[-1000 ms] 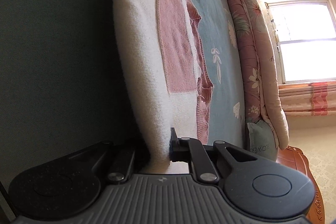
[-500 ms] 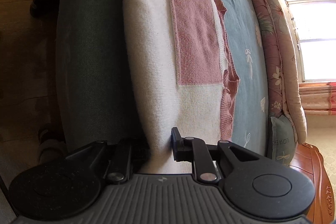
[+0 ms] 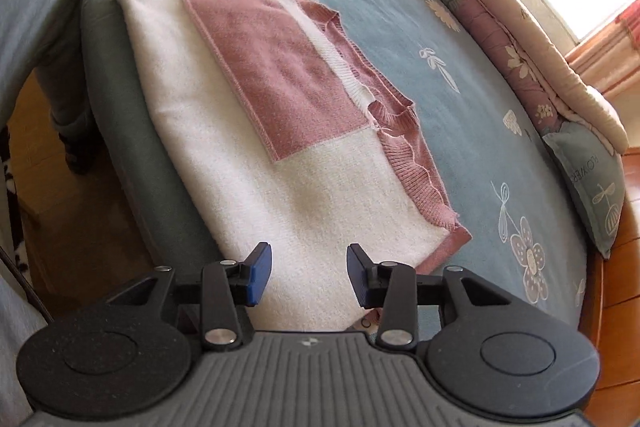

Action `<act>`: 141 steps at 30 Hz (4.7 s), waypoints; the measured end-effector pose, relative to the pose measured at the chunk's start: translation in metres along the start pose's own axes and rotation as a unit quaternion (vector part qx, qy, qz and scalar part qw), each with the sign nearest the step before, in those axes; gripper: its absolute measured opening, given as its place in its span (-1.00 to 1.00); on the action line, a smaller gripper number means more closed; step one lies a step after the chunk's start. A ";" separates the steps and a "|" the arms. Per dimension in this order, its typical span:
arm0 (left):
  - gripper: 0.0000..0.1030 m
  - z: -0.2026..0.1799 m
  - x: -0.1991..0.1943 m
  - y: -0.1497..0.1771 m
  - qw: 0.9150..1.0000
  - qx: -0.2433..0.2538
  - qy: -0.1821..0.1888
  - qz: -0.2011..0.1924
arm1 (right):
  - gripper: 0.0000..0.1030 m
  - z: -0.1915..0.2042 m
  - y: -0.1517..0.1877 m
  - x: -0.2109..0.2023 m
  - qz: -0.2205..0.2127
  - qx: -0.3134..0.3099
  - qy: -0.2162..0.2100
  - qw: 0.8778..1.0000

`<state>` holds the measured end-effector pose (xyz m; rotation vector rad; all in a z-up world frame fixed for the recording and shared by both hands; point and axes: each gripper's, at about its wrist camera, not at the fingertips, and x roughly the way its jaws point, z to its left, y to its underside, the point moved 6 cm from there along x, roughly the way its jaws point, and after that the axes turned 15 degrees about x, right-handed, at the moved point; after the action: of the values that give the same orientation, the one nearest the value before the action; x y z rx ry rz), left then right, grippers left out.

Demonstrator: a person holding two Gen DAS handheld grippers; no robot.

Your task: Fold clothes

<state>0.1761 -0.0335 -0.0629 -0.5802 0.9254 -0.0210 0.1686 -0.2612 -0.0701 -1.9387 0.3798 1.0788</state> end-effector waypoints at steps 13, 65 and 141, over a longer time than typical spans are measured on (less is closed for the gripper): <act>0.10 -0.015 0.018 0.032 0.990 -0.137 0.030 0.001 | 0.09 -0.034 0.038 0.011 -0.026 0.281 -0.032 0.959; 0.55 -0.011 0.048 0.045 0.920 -0.370 0.119 0.051 | 0.93 0.038 0.022 0.025 -0.061 0.349 -0.052 0.934; 0.81 0.058 0.096 -0.001 0.902 -0.427 0.066 -0.018 | 1.00 -0.050 0.008 0.051 -0.089 0.442 0.018 0.892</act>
<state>0.2793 -0.0327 -0.1076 -1.4261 1.0381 0.3334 0.2202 -0.2994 -0.1025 -1.1400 0.5770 0.5796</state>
